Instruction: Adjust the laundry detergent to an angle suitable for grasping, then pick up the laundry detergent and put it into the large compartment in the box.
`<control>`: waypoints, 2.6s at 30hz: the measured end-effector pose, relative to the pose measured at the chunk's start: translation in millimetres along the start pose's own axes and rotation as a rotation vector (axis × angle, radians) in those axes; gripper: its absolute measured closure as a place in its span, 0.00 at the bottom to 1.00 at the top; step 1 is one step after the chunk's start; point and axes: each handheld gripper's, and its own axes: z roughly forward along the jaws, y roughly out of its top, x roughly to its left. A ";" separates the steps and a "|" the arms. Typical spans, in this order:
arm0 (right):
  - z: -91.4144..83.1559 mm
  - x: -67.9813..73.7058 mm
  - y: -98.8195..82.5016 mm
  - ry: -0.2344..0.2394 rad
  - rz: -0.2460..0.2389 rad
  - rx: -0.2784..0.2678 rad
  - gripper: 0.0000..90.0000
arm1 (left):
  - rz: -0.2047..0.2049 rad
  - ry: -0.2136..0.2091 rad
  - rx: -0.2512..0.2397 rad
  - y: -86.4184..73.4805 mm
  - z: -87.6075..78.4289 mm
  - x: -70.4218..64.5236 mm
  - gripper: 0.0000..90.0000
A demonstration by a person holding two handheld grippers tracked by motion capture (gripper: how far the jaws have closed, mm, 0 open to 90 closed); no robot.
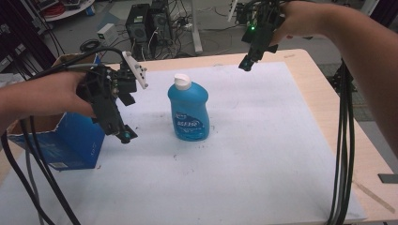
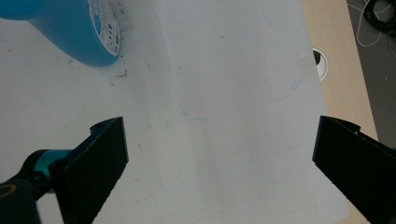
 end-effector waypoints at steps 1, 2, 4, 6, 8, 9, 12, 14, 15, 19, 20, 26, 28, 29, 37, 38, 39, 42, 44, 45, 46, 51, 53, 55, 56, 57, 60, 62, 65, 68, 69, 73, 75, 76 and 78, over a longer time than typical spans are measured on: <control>-0.1 0.3 -0.3 0.000 0.004 0.001 0.03 | 0.001 0.001 -0.001 0.2 -0.3 -0.1 0.02; -0.3 0.3 -0.5 0.000 0.003 0.001 0.03 | 0.001 0.002 -0.002 0.2 -0.6 -0.1 0.02; -1.0 0.9 -0.7 -0.001 0.007 0.002 0.03 | 0.000 0.004 -0.004 0.2 -0.8 0.0 0.02; -1.3 1.1 -0.8 -0.001 0.003 0.000 0.03 | 0.001 0.003 -0.005 0.3 -0.8 0.4 0.02; -2.0 1.0 -1.0 0.000 0.004 -0.001 0.03 | 0.000 0.006 -0.006 0.1 -1.2 1.2 0.02; -2.4 1.0 -1.2 -0.001 0.005 -0.003 0.03 | 0.000 0.008 -0.007 0.0 -1.6 1.5 0.02; -2.5 1.6 -1.6 0.000 0.007 -0.001 0.03 | -0.001 0.010 -0.016 -0.5 -3.1 1.4 0.02; -1.7 2.1 -1.5 0.006 -0.002 0.002 0.03 | -0.002 0.011 -0.020 -0.9 -4.3 1.5 0.02; -1.8 2.5 -1.5 0.007 0.002 0.005 0.03 | -0.002 0.014 -0.023 -1.0 -5.5 2.0 0.02; -1.5 1.9 -0.9 0.012 0.006 0.000 0.03 | -0.002 0.019 -0.043 0.1 -10.3 3.9 0.02; -1.2 1.6 -0.7 0.013 0.006 -0.002 0.03 | 0.000 0.019 -0.050 0.9 -11.8 4.4 0.02; 2.9 0.1 0.7 0.025 0.011 0.004 0.03 | 0.003 0.016 -0.054 6.8 -19.9 8.7 0.02; 4.2 0.4 1.3 0.023 0.002 0.006 0.03 | 0.014 0.015 -0.054 10.6 -22.4 9.9 0.02; 4.8 1.1 1.9 0.029 -0.007 0.010 0.03 | 0.019 0.018 -0.056 12.7 -23.4 10.1 0.02; 5.0 3.2 4.5 0.044 -0.010 0.002 0.03 | 0.077 0.025 -0.081 34.7 -35.7 13.2 0.02; 5.1 3.6 4.8 0.045 -0.011 0.001 0.03 | 0.087 0.028 -0.085 39.0 -37.8 13.7 0.02; 5.2 3.5 5.1 0.049 -0.016 -0.001 0.03 | 0.094 0.026 -0.086 42.6 -39.6 13.9 0.02; 4.8 3.1 5.0 0.050 -0.011 -0.001 0.03 | 0.118 0.020 -0.090 52.0 -42.8 14.0 0.02; 5.3 2.9 4.5 0.052 -0.011 0.002 0.03 | 0.132 0.013 -0.093 57.8 -43.0 13.8 0.02; 5.8 2.7 4.3 0.055 -0.014 0.001 0.03 | 0.138 0.013 -0.093 60.5 -43.3 14.1 0.02; 6.3 2.8 4.1 0.056 -0.013 0.001 0.03 | 0.145 0.011 -0.095 62.9 -43.6 14.7 0.02; 6.8 1.9 4.7 0.063 -0.012 0.001 0.03 | 0.169 0.000 -0.096 75.3 -41.8 18.1 0.02; 7.4 2.2 5.2 0.063 -0.013 -0.001 0.03 | 0.179 -0.005 -0.098 80.3 -40.4 20.6 0.02; 8.3 2.9 5.9 0.065 -0.018 0.002 0.03 | 0.181 -0.010 -0.105 84.3 -39.0 23.4 0.02; 8.4 3.1 6.1 0.069 -0.023 0.005 0.03 | 0.185 -0.012 -0.102 85.6 -38.5 24.6 0.02; 8.5 3.0 6.0 0.070 -0.022 0.002 0.03 | 0.189 -0.013 -0.101 87.2 -37.6 25.5 0.02; 8.3 1.9 5.0 0.068 -0.020 0.002 0.03 | 0.202 -0.017 -0.092 91.6 -35.0 27.6 0.02; 8.6 1.7 4.3 0.070 -0.020 0.005 0.03 | 0.210 -0.022 -0.098 95.0 -33.3 29.3 0.02; 8.5 0.6 3.4 0.071 -0.013 0.001 0.03 | 0.212 -0.026 -0.100 99.4 -29.3 32.1 0.02; 8.5 0.0 3.2 0.071 -0.014 0.001 0.03 | 0.216 -0.029 -0.089 102.7 -24.1 35.0 0.02; 8.5 0.1 3.1 0.071 -0.014 0.000 0.03 | 0.218 -0.031 -0.086 103.9 -21.8 35.7 0.02; 8.3 -0.6 2.5 0.072 -0.013 -0.001 0.03 | 0.225 -0.035 -0.087 107.9 -17.6 36.9 0.02; 8.7 -1.0 2.0 0.070 -0.010 0.000 0.03 | 0.230 -0.038 -0.084 110.0 -14.7 37.4 0.02; 9.0 -1.2 1.8 0.071 -0.011 0.001 0.03 | 0.228 -0.036 -0.080 110.9 -12.9 37.5 0.02; 9.4 -1.6 1.7 0.072 -0.017 0.002 0.03 | 0.233 -0.038 -0.068 112.9 -9.0 38.4 0.02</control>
